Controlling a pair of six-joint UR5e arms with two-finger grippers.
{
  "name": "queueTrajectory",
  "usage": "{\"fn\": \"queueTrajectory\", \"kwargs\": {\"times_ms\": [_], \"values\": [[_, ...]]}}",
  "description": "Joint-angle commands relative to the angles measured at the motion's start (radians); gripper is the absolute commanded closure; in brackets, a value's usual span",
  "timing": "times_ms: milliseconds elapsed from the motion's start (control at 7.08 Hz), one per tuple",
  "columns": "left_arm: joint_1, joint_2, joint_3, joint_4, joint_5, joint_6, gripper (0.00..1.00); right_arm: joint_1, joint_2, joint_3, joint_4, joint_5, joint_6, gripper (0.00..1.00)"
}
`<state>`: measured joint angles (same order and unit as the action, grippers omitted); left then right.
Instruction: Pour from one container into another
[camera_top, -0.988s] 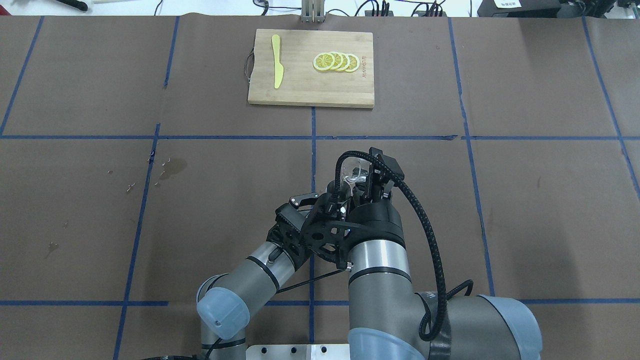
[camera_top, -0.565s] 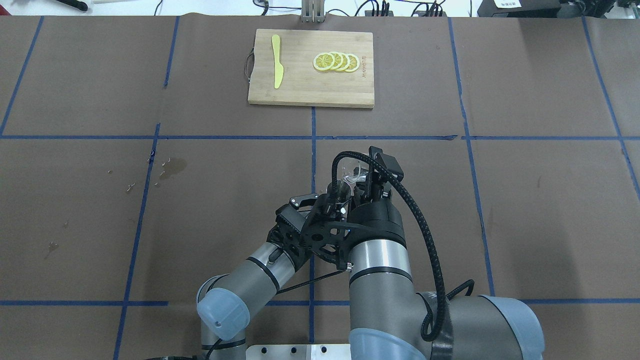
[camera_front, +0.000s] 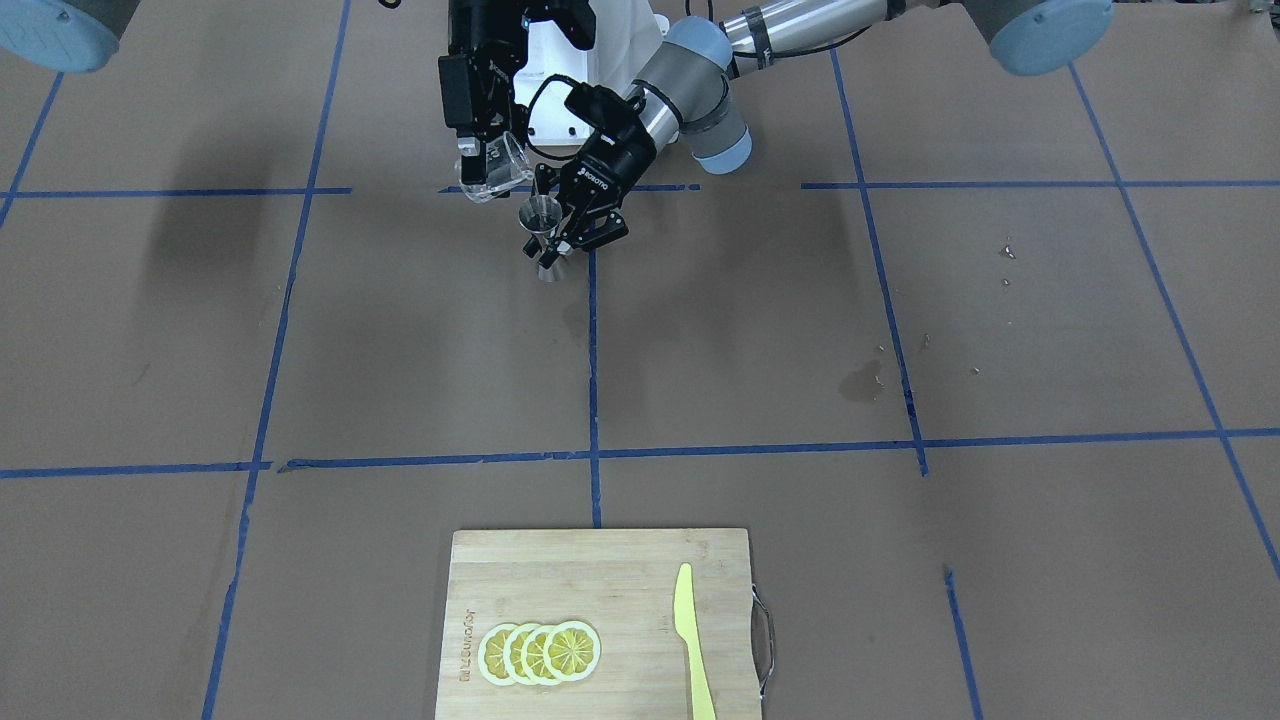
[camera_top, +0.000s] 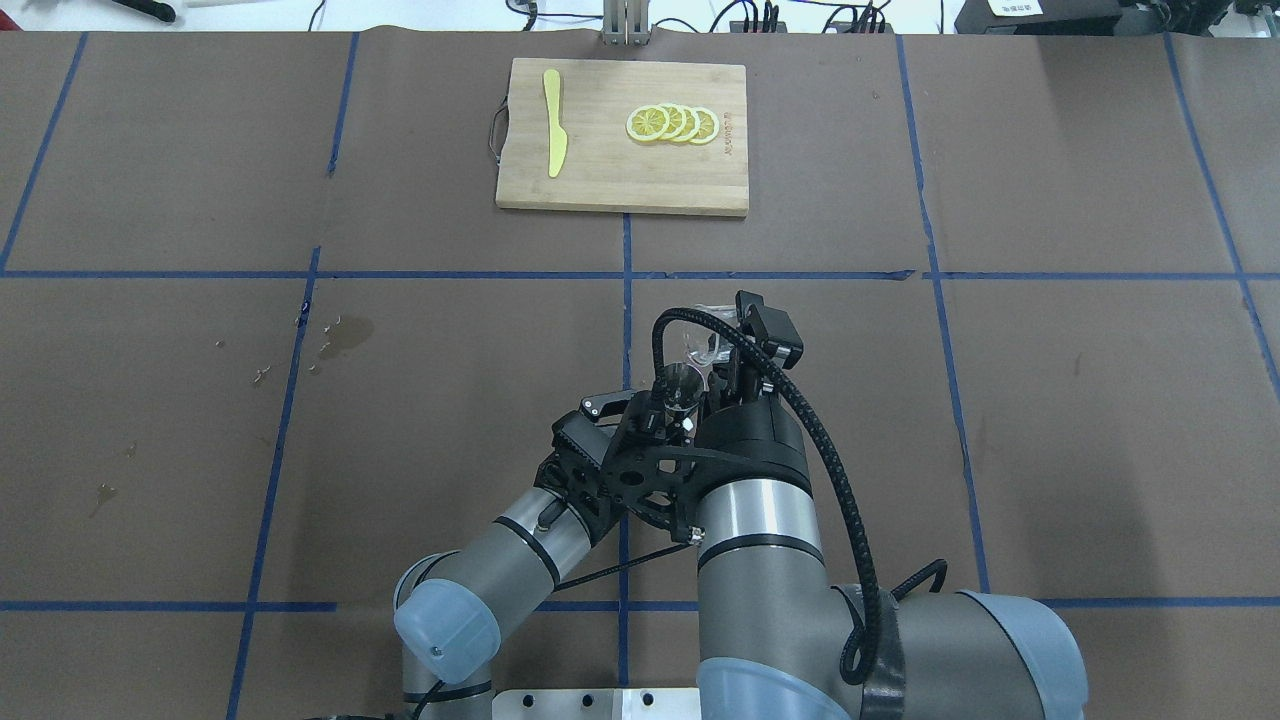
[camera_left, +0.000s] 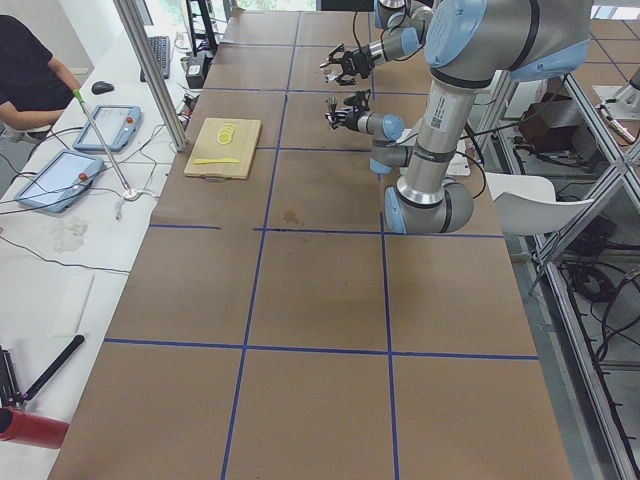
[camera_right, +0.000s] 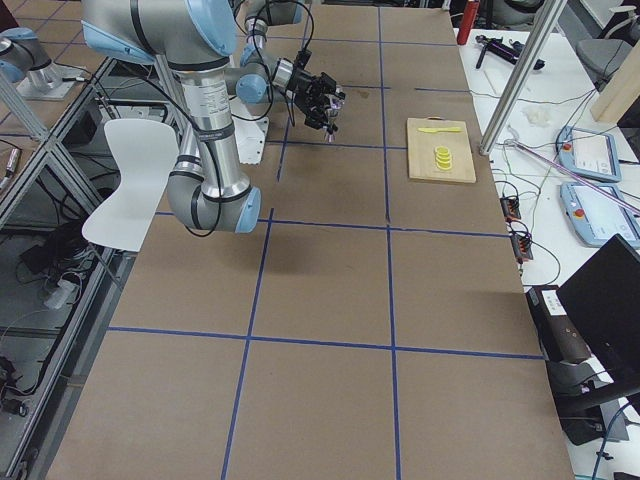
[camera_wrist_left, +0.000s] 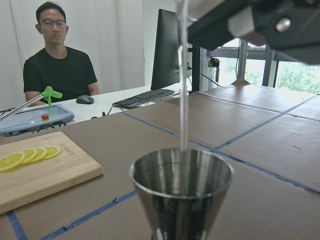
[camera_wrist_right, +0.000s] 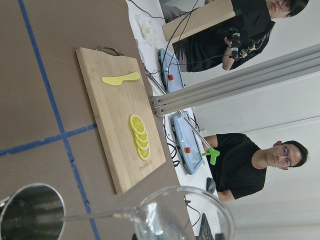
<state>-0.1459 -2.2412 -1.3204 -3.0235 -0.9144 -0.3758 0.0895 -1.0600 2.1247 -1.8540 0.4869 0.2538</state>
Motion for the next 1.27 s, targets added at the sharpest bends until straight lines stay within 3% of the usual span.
{"fn": "queueTrajectory", "kwargs": {"times_ms": [0, 1129], "values": [[0.002, 0.000, 0.000, 0.000, 0.000, 0.000, 1.00, -0.001, 0.000, 0.000, -0.014, -0.010, -0.019, 1.00], [0.002, -0.008, 0.003, 0.002, 0.000, 0.000, 1.00, -0.002, 0.015, 0.000, -0.100, -0.047, -0.064, 1.00]]}}
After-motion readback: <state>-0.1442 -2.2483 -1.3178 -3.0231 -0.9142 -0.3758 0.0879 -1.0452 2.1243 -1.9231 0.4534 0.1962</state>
